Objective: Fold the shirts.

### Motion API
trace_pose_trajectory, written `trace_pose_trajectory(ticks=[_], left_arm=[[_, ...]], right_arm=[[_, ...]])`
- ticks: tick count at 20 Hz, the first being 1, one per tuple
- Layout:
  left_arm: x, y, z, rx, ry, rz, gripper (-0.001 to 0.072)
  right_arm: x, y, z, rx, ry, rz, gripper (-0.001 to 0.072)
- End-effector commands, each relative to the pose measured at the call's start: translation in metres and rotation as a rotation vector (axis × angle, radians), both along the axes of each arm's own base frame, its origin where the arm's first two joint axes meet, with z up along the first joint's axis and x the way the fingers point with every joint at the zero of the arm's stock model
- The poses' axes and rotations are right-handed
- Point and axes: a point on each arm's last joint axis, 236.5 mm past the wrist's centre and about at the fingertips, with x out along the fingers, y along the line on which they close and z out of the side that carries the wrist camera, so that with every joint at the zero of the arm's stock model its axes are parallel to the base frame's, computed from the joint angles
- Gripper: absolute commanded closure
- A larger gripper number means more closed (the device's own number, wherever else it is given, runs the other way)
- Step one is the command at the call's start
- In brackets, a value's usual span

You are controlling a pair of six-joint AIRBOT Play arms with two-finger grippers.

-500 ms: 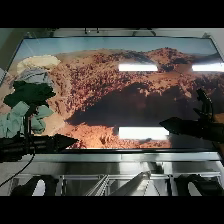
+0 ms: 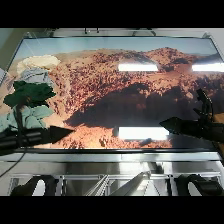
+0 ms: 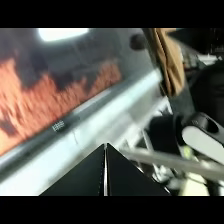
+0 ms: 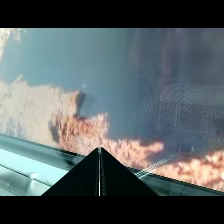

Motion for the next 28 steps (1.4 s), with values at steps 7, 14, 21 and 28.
trace_pose_trajectory(ticks=[7, 14, 21, 28], left_arm=[[0.209, 0.186, 0.082, 0.597, -0.277, 0.525, -0.0007], [0.387, 0.284, -0.025, 0.741, -0.124, 0.574, -0.0005], [0.444, 0.345, -0.115, 0.748, -0.151, 0.83, 0.0008], [0.481, 0.359, -0.105, 0.662, -0.313, 0.97, 0.0014]], right_arm=[[0.001, 0.0, 0.001, 0.0, -0.005, -0.004, 0.0684], [0.002, -0.001, 0.0, -0.001, -0.007, -0.005, 0.0684], [0.001, -0.001, 0.0, -0.014, -0.023, 0.016, 0.0683], [-0.007, 0.003, -0.002, -0.009, 0.006, 0.042, 0.0682]])
